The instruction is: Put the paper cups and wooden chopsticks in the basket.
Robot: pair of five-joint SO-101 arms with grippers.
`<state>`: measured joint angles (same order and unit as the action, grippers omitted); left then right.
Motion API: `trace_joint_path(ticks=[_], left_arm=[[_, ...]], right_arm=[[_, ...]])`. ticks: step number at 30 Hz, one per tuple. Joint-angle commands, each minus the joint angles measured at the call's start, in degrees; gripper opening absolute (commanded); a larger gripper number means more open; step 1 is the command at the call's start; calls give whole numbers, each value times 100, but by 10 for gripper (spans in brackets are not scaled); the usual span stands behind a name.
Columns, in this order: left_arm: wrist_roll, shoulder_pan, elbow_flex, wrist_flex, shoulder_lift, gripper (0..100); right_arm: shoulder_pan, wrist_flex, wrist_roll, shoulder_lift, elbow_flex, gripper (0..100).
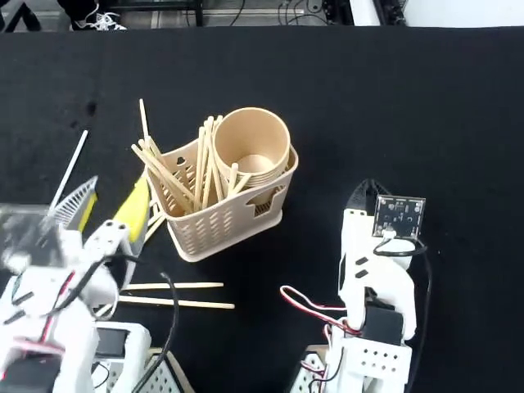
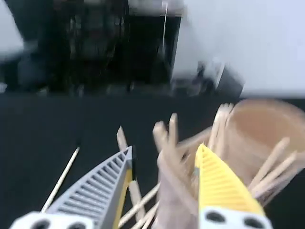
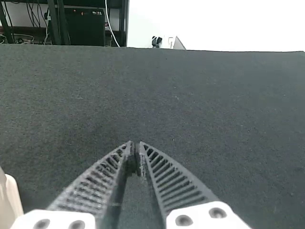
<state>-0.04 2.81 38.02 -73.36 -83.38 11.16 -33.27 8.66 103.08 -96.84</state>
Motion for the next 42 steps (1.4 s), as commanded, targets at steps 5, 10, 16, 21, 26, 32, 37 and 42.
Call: trace_joint_path(ticks=[5,10,16,21,26,32,37,42], left_arm=[[-1793,1578,-462,-1037,2716,216],[-2760,2501,-453,-905,3938,216],[-3604,3380,-470,334,4914,216],[-3921,3336,-760,756,6119,216],[-3868,3424,-2176,580,7666,216],[-3877,3266,-4295,-35,9521,216],[-3877,3169,-6387,-870,10954,216],[-3868,3108,-8295,-1503,12316,216]], right_arm=[[-53,26,53,259,48,13],[-53,26,53,259,48,13],[-53,26,53,259,48,13],[-53,26,53,259,48,13],[-53,26,53,259,48,13],[-53,26,53,259,48,13],[-53,26,53,259,48,13],[-53,26,53,259,48,13]])
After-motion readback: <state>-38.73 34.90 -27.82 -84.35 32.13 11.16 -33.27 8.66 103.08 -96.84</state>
